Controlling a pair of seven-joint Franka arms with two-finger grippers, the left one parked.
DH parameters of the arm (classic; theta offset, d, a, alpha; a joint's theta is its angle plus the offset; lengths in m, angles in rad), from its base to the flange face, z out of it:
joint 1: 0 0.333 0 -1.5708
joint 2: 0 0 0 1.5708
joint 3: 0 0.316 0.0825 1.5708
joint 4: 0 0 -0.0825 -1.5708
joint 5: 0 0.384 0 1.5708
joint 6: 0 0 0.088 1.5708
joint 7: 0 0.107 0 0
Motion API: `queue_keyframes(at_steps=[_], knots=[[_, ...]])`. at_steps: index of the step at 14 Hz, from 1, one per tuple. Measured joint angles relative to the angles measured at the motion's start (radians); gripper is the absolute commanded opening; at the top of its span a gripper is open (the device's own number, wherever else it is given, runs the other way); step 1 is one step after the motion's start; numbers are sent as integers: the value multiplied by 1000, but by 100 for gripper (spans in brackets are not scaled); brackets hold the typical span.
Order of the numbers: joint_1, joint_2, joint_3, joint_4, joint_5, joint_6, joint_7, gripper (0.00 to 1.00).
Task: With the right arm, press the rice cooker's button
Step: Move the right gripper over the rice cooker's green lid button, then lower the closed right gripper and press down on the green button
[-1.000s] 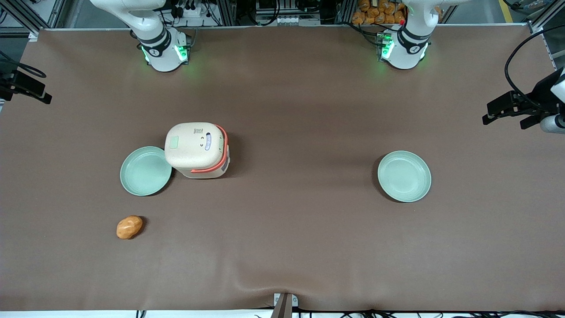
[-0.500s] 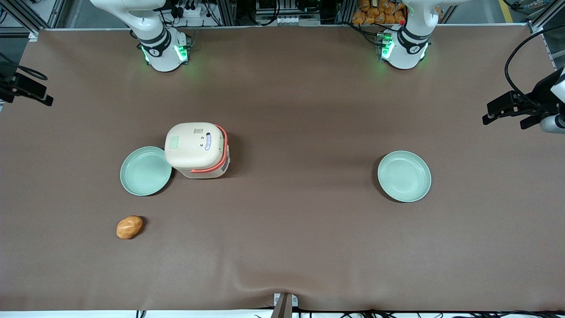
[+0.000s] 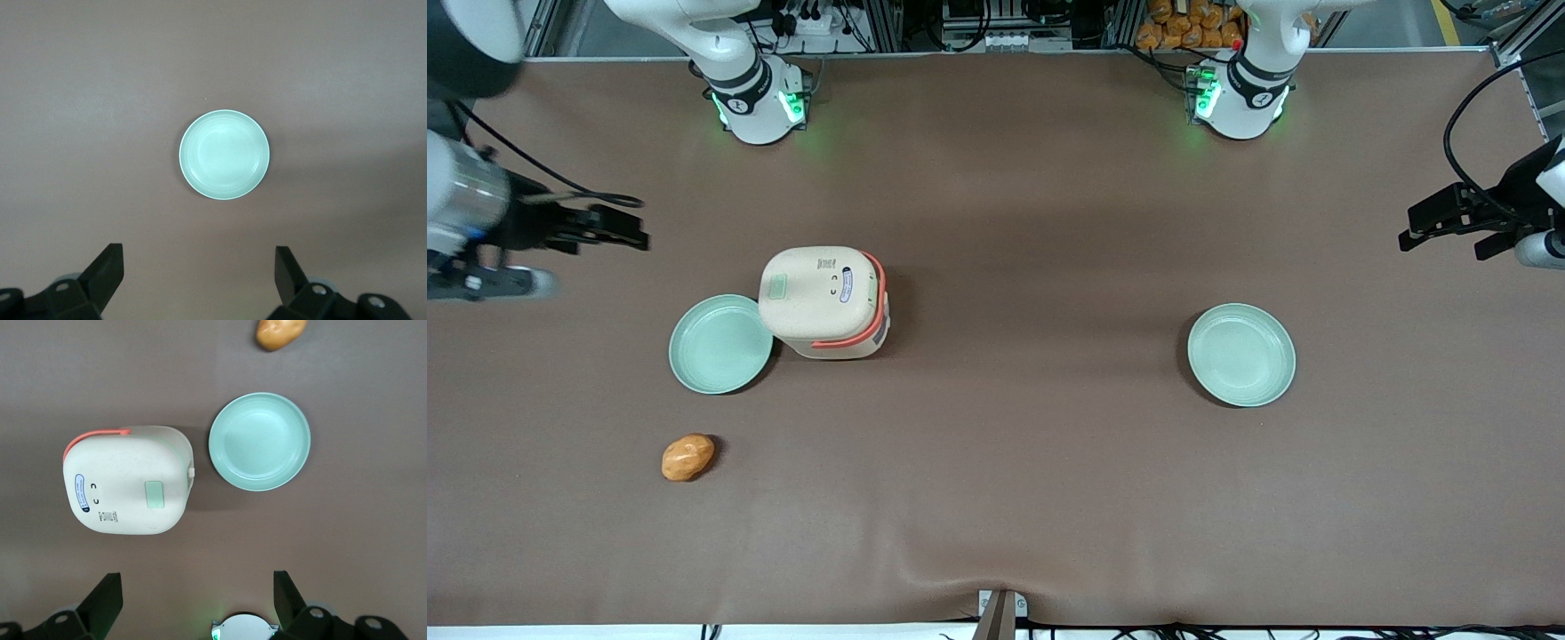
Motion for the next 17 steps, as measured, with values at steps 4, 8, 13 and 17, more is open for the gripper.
queue_keyframes(at_steps=[4, 8, 13, 17], knots=[[66, 36, 0, -63, 1, 55, 47, 54], [121, 39, 0, -165, 1, 107, 74, 0], [173, 39, 0, -253, 1, 154, 108, 0], [199, 39, 0, -329, 1, 294, 155, 0]])
